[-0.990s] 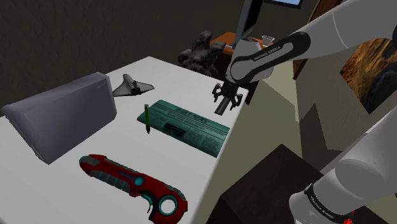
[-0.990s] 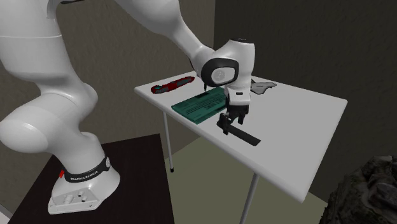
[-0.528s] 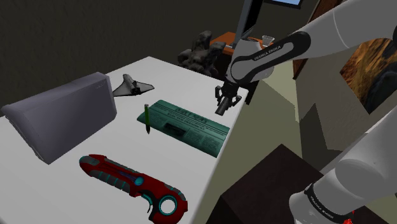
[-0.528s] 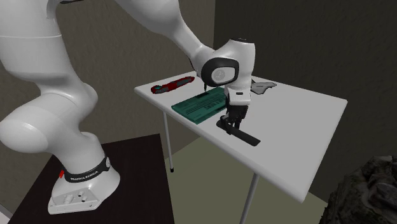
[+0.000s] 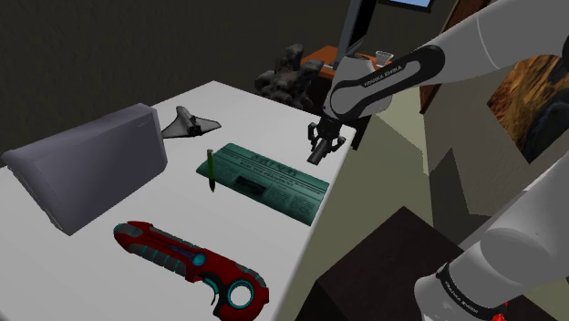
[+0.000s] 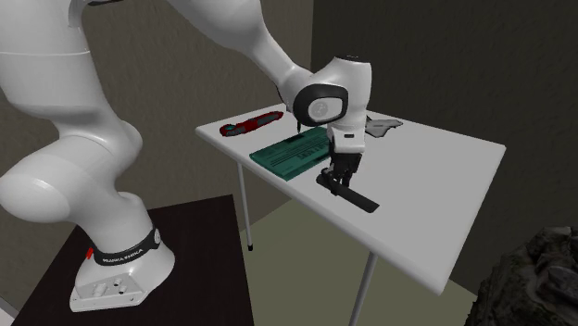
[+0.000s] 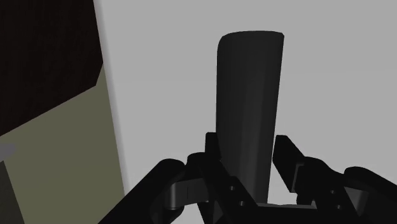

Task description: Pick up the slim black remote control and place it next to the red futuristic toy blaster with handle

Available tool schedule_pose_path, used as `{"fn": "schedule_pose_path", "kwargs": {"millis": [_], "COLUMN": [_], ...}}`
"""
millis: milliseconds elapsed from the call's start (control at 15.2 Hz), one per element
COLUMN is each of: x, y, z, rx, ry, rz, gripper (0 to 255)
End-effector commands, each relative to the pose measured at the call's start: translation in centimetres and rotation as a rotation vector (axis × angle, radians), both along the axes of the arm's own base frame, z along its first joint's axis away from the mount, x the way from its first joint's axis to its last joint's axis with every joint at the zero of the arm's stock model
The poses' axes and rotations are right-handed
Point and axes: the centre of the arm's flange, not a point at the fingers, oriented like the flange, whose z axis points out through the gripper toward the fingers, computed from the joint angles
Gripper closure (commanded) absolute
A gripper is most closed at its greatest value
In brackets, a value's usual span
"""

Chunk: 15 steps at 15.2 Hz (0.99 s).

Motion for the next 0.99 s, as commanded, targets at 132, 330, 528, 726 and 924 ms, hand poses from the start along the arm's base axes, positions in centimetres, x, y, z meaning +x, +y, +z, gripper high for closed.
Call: {"fn": "schedule_pose_path", "kwargs": {"millis": [132,330,528,726,924], "x": [-0.1,-0.1,-0.1,-0.1,-0.1], "y": [0.1,0.1,0.1,0.1,0.1], "z": [1.4,3.0,4.6,6.2,7.8], "rx": [0.002,0.002,0.002,0.002,0.002], "ry": [0.002,0.002,0.002,0.002,0.002], "rz": [0.002,0.002,0.002,0.002,0.002], "gripper": [255,255,255,255,255]}}
